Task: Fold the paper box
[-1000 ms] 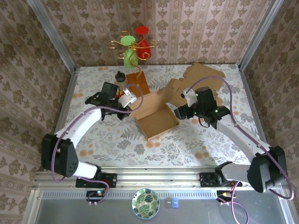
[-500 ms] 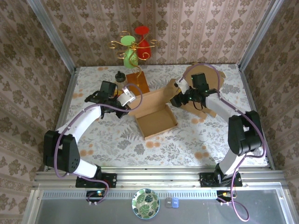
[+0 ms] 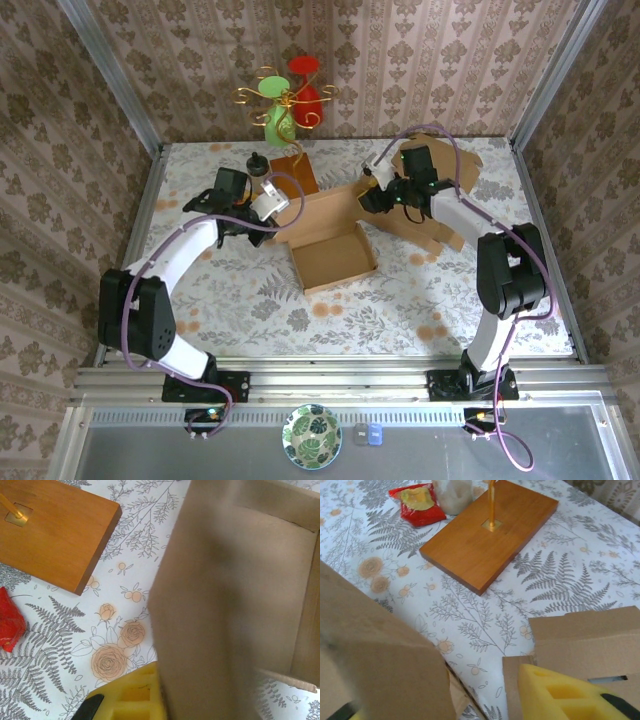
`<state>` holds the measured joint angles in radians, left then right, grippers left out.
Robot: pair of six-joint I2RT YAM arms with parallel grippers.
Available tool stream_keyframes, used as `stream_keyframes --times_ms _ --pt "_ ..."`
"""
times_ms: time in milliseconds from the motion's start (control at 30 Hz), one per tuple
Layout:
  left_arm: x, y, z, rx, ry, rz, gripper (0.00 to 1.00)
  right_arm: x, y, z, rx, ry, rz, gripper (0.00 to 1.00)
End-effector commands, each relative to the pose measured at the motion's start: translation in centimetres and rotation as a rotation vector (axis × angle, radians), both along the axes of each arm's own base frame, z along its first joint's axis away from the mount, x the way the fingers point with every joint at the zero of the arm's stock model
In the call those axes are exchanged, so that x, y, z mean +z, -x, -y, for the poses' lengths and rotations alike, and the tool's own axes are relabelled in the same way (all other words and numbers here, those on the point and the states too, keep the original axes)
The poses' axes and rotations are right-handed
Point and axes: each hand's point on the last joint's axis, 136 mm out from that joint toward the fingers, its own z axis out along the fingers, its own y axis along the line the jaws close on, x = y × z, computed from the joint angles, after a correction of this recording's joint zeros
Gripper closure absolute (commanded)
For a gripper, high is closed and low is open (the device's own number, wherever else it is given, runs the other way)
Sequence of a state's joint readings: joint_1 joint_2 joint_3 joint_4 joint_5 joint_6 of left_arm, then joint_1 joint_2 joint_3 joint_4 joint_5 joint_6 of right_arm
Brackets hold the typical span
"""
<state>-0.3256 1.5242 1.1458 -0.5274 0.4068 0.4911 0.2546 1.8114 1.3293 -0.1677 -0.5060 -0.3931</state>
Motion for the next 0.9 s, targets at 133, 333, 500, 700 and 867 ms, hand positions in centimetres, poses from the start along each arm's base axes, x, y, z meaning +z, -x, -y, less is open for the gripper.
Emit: stream_keyframes --times_ms 133,333,500,700,867 --pt "0.9 -2.1 -0.6 0.121 -0.007 0.031 1.0 1.0 0.9 -0.8 -0.013 0.02 0.012 0.78" --pt "1.3 -3.5 -0.8 0.272 -0.006 0.035 1.0 1.5 1.4 -0.9 -0.057 0.044 0.007 0.81" --pt "1.2 -4.0 -0.4 0.355 0.002 0.02 1.0 1.4 2.0 -1.5 -0.07 0.047 -0.014 0.9" --pt "0.6 -4.3 0.6 0.424 -0.007 -0.009 1.0 1.1 1.6 -1.9 -0.171 0.067 -0.053 1.0" --pt "0.4 -4.7 0.8 0.507 0.028 -0.034 1.0 1.7 0.9 -2.4 -0.325 0.059 -0.1 1.0"
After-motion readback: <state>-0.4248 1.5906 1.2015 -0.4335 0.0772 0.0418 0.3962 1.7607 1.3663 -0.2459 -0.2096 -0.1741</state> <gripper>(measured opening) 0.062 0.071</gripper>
